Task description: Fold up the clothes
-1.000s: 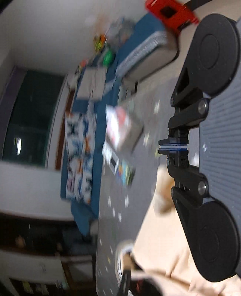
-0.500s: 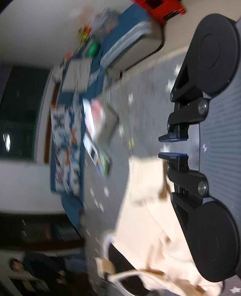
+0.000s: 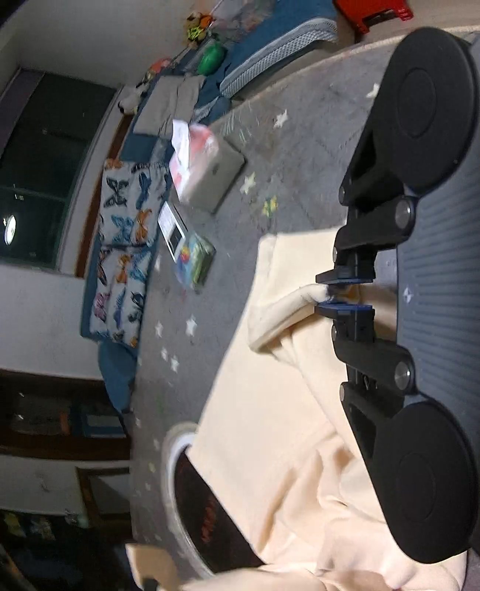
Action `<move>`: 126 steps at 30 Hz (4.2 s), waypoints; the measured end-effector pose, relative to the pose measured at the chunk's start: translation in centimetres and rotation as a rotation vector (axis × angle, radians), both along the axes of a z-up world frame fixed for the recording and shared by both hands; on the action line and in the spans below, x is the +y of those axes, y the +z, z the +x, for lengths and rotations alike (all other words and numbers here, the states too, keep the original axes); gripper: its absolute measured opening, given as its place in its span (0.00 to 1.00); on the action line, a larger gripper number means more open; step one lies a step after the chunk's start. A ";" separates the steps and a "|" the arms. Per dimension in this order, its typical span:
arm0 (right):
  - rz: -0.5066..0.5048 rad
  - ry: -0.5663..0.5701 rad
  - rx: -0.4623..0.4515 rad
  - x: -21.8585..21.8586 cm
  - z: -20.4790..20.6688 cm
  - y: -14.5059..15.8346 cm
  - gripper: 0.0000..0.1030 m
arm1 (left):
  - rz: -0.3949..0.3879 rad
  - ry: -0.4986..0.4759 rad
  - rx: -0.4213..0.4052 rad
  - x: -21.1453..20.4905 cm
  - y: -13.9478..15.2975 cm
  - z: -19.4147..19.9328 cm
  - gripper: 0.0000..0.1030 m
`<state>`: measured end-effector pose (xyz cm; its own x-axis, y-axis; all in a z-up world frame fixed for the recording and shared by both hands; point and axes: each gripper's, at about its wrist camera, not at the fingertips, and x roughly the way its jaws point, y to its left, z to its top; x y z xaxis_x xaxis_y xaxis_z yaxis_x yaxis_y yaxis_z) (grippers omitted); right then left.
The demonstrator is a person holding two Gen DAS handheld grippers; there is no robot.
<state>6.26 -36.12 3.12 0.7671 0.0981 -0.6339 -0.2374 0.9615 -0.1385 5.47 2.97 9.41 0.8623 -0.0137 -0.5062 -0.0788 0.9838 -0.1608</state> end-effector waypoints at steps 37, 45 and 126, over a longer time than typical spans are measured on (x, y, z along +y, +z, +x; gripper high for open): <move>0.017 -0.393 0.074 -13.4 -10.3 1.1 0.36 | -0.037 0.190 0.137 8.8 -4.3 -8.8 0.09; 0.074 -0.426 0.087 -14.3 -9.0 -1.5 0.20 | -0.027 0.246 0.150 9.4 -5.1 -8.9 0.05; 0.091 0.240 0.262 2.8 -9.4 0.5 0.33 | 0.110 -0.831 0.145 -12.9 -7.8 -11.4 0.09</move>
